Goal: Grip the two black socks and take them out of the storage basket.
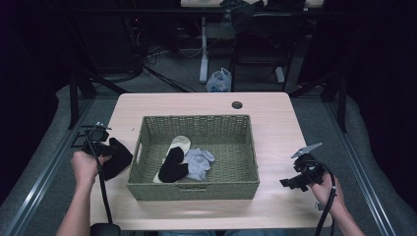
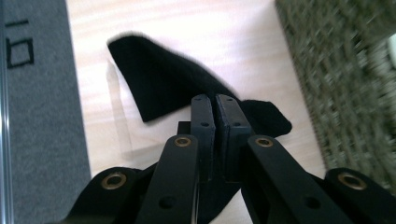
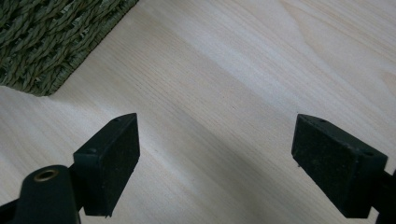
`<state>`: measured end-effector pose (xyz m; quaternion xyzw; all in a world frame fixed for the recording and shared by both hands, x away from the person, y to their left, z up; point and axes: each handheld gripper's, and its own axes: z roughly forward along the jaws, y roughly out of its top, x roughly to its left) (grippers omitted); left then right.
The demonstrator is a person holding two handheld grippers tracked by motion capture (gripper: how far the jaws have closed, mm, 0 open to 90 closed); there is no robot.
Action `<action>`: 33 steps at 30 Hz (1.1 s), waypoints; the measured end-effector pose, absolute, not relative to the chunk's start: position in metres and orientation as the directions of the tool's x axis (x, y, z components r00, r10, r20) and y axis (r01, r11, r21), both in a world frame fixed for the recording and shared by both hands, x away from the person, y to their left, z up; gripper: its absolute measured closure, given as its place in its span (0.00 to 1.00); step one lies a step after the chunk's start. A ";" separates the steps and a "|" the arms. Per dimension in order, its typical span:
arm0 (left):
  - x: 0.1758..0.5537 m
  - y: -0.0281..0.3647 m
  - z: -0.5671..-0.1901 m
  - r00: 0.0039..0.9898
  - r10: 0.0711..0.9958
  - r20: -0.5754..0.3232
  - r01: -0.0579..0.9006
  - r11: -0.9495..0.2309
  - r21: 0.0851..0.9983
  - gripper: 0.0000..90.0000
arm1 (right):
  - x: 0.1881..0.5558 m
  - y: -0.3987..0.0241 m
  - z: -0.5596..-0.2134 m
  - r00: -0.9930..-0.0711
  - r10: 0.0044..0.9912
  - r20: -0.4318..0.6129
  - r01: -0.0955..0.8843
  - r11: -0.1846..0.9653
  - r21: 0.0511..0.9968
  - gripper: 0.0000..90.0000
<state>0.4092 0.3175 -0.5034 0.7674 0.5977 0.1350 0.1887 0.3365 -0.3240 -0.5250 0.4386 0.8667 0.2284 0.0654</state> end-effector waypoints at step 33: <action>0.388 0.242 -0.389 0.477 0.878 -0.024 0.694 -0.361 0.623 0.10 | 0.337 -0.326 -0.524 -0.602 0.794 0.087 0.732 0.505 0.457 0.16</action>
